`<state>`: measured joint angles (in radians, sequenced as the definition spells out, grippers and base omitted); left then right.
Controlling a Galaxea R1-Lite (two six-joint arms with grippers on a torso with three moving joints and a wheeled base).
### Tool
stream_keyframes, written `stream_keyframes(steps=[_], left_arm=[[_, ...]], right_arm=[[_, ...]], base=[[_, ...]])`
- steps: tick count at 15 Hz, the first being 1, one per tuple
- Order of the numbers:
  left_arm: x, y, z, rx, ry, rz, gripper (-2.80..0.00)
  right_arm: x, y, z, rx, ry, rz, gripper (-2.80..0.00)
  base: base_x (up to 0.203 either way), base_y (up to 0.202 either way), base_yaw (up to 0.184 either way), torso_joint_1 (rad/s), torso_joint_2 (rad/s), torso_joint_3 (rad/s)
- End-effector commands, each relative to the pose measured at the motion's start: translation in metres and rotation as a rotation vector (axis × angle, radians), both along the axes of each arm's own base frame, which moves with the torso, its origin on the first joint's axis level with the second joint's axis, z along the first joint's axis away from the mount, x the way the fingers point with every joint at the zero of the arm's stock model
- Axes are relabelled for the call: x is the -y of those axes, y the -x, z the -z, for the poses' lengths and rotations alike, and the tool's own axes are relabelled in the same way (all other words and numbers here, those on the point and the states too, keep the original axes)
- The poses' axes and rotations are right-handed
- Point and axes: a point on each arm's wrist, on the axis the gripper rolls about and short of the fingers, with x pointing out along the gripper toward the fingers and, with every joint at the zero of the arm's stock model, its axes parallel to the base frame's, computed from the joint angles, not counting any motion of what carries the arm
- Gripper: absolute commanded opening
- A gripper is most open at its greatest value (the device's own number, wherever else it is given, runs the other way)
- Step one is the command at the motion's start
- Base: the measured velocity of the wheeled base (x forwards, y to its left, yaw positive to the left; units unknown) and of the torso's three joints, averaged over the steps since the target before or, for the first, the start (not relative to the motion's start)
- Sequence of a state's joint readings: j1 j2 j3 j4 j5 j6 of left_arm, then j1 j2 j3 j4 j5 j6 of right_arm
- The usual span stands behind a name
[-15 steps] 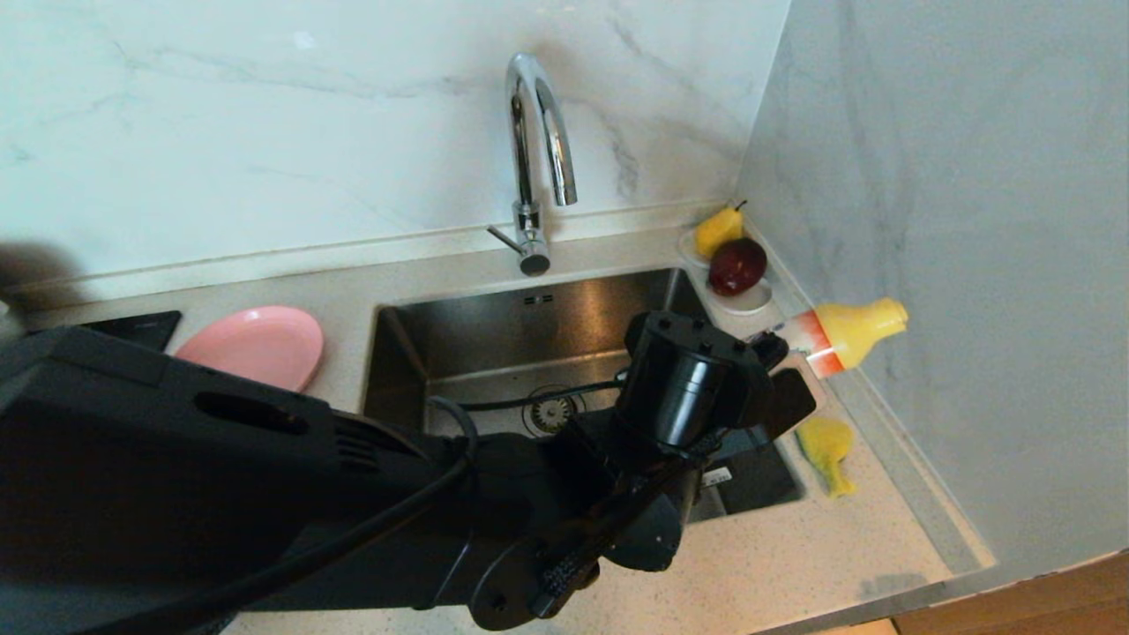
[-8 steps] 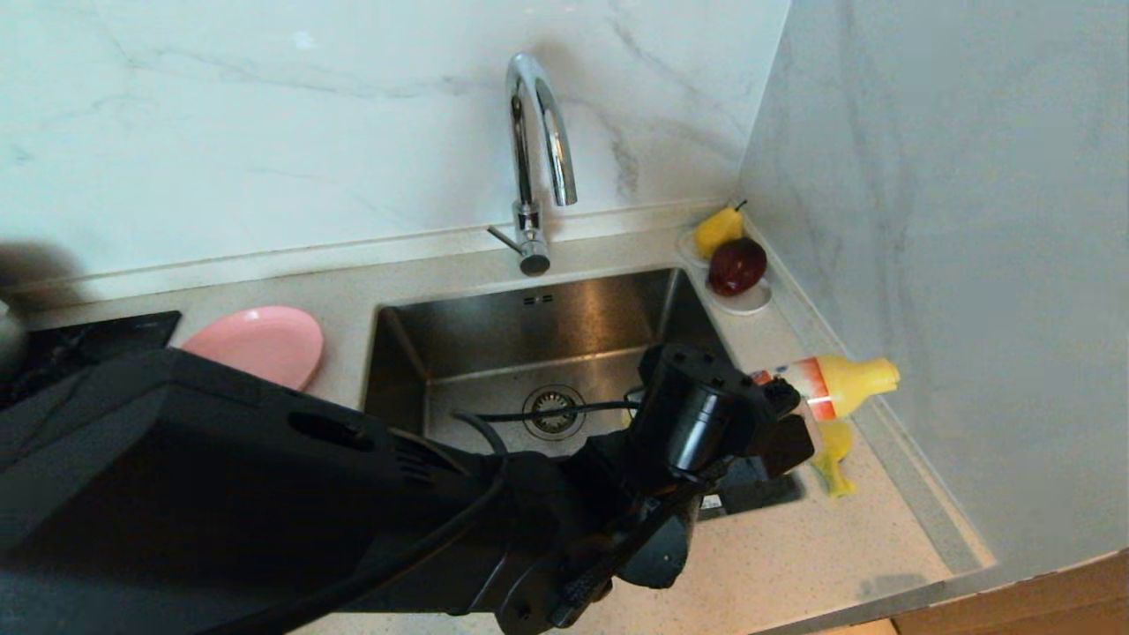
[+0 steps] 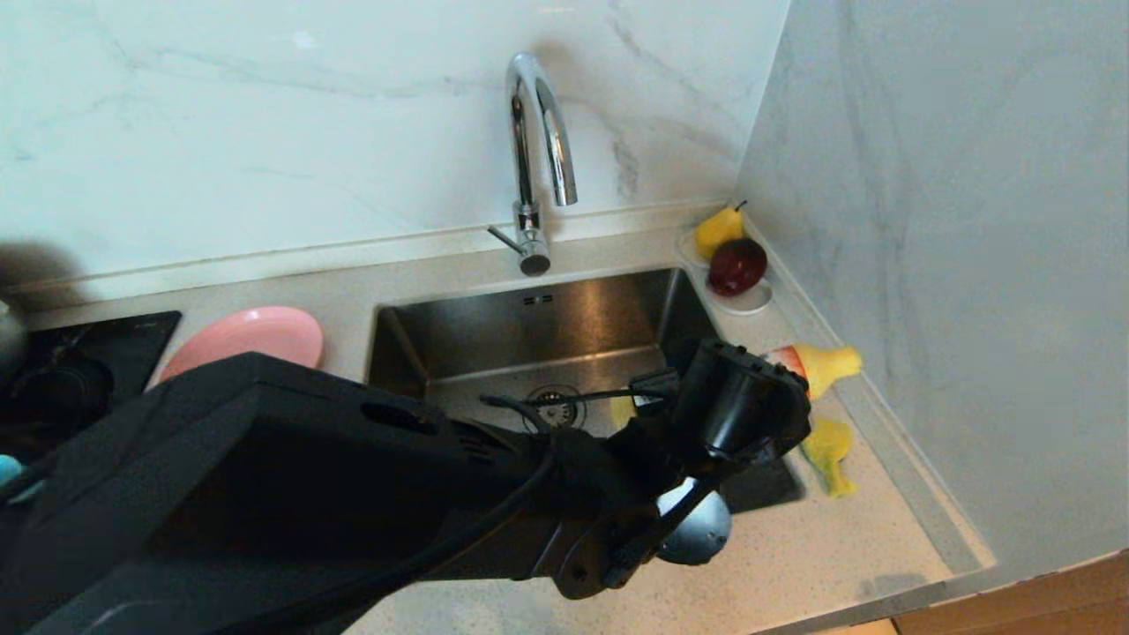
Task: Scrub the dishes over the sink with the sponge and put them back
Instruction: Squeeze it onto the sponge
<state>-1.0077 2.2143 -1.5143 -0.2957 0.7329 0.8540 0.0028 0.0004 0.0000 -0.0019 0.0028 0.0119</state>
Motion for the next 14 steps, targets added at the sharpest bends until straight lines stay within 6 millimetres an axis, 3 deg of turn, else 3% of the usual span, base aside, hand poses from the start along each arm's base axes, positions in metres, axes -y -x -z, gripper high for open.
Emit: stream_keyframes(steps=[1,14], left_arm=[[0.014,-0.009,0.018,0.004,-0.02,-0.018,-2.8],[0.031,-0.02,0.044,0.011,-0.147,-0.102,-2.8]], right_arm=[[0.0,0.0,0.0,0.001,0.0,-0.001,-2.8],[0.0,0.0,0.0,0.002,0.0,-0.001,-2.8]], base=[[0.0,0.0,0.0,0.0,0.0,0.0],[0.0,0.0,0.0,0.0,0.0,0.0]])
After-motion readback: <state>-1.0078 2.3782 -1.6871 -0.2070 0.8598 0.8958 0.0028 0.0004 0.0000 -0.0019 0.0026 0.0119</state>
